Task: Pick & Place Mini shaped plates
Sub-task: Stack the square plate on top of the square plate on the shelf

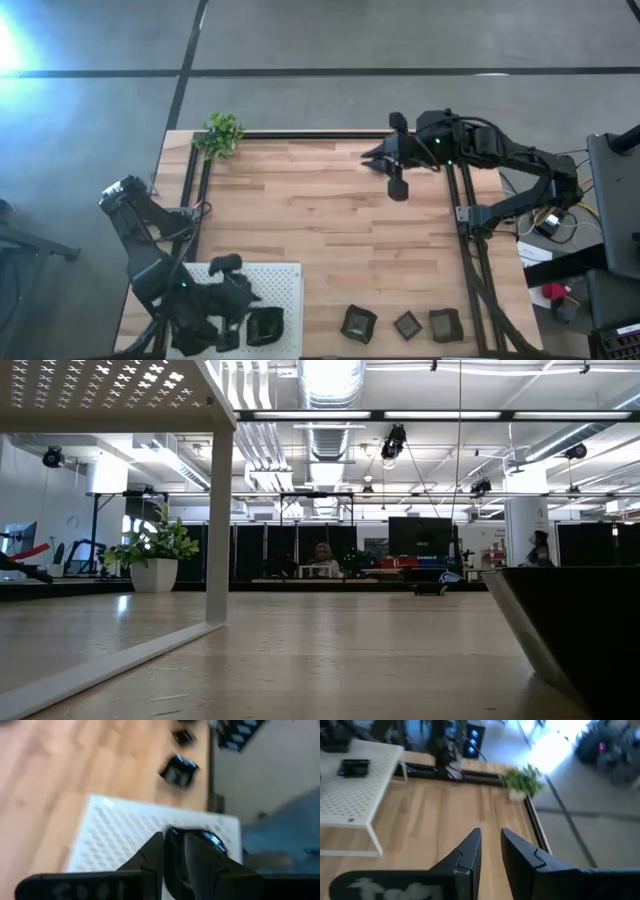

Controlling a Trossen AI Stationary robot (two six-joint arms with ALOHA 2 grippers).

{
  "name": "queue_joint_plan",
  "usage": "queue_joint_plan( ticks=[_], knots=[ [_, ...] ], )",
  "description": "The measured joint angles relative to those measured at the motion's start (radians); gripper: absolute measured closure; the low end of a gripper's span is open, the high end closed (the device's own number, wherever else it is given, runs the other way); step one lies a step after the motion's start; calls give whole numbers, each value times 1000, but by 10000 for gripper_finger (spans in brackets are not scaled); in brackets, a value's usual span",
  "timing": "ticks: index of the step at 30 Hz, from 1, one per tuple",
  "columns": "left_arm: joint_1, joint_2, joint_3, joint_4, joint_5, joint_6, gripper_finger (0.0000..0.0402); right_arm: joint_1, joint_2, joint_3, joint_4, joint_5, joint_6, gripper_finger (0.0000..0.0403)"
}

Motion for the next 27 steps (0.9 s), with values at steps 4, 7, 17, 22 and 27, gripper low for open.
queue_joint_plan(
  ticks=[4, 7, 17, 22, 27],
  knots=[
    [5, -26, 0, -17, -135, 0, 331, -71, 2, -8, -54, 0, 82, 335],
    [9, -39, 0, -34, -227, 0, 331, -126, 2, -41, -70, 0, 137, 335],
    [42, -55, 0, -39, -436, 23, 331, -340, 3, -235, -74, 0, 382, 335],
    [75, -55, 0, -39, -498, 36, 331, -433, 3, -334, -69, -1, 469, 335],
    [106, -56, 0, -38, -508, 53, 331, -522, 3, -438, -51, -4, 530, 335]
  ],
)
